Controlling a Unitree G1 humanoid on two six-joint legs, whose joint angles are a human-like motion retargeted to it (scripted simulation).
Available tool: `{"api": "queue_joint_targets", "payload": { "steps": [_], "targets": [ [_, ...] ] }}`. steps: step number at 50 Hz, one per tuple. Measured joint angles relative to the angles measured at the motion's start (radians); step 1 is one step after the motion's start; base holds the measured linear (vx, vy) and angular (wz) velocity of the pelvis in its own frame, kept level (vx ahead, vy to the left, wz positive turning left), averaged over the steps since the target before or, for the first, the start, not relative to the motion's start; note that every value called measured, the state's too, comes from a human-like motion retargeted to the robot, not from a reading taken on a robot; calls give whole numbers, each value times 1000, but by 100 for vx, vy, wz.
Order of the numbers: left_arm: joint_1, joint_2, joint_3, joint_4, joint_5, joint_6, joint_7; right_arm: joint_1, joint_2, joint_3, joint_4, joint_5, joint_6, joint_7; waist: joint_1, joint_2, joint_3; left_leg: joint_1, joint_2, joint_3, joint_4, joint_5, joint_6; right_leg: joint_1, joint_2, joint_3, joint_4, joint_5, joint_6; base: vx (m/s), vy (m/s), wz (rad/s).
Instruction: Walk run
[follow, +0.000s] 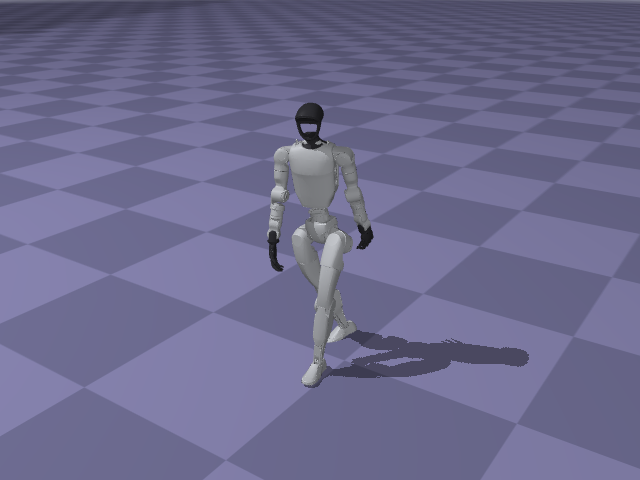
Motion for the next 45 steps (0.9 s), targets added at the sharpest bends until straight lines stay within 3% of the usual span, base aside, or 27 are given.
{"api": "queue_joint_targets", "payload": {
  "steps": [5,7,10,12,15,17,20,23,30,37,40,43,45],
  "targets": [
    [-26,-8,-19,-31,-1,-18,-16,60,0,-16,49,-40,23,6,30,7,-29,32,15,10,93,-33,26,39,-45,31,65,123,77,73,23,-48],
    [-48,-7,-37,-48,-8,-23,-20,109,4,-25,70,-57,21,-15,18,20,-51,83,18,0,93,-87,38,29,-62,28,144,278,99,70,22,-14],
    [-84,-2,-85,-78,-33,-45,-26,176,-2,-44,85,-66,21,-31,13,72,-79,166,42,-23,56,-135,64,-20,-58,15,330,478,95,73,22,-16],
    [-118,6,-100,-98,-55,-60,-33,210,-6,-47,85,-80,22,-40,-14,112,-86,212,71,-40,52,-174,68,-84,-74,-37,505,541,50,68,18,-15],
    [-183,25,-113,-120,-85,-74,-40,232,-9,-51,91,-86,22,-56,-42,137,-78,261,83,-37,44,-217,75,-212,-136,-80,735,417,-1,53,10,-20],
    [-237,40,-127,-137,-103,-84,-42,246,-4,-68,105,-81,24,-60,-61,123,-66,299,53,-35,6,-223,84,-324,-169,-75,811,347,-2,40,2,13],
    [-306,49,-136,-160,-122,-103,-41,275,8,-98,123,-76,34,-58,-95,98,-63,342,6,-54,-40,-230,89,-455,-182,-77,779,264,-2,41,1,43],
    [-360,49,-128,-192,-150,-125,-53,311,18,-107,127,-84,33,-55,-132,76,-58,396,-33,-73,-83,-246,82,-546,-156,-83,572,206,-29,51,-3,44],
    [-429,69,-143,-261,-200,-196,-74,341,50,-124,132,-90,38,-40,-220,24,-29,520,-101,-153,-136,-291,59,-675,-68,93,133,181,-43,60,-13,61],
    [-368,48,-131,-249,-171,-195,-68,328,53,-124,140,-72,50,-34,-251,13,-55,617,-82,-189,-123,-324,11,-692,-87,13,218,247,-100,68,-19,37],
    [-304,34,-109,-212,-122,-170,-68,307,44,-128,137,-78,51,-37,-276,23,-69,623,-45,-182,-42,-245,-6,-683,-73,84,304,189,-121,68,-16,59],
    [-222,24,-69,-176,-77,-151,-36,286,38,-108,134,-58,37,-55,-263,-13,-67,608,-33,-83,103,-58,-1,-591,-105,64,265,141,-127,81,-21,3],
    [-168,20,-59,-147,-69,-147,-13,264,31,-91,133,-41,34,-57,-231,-59,-51,566,-29,7,255,72,37,-528,-142,67,234,115,-122,65,-15,-20]
  ]
}}
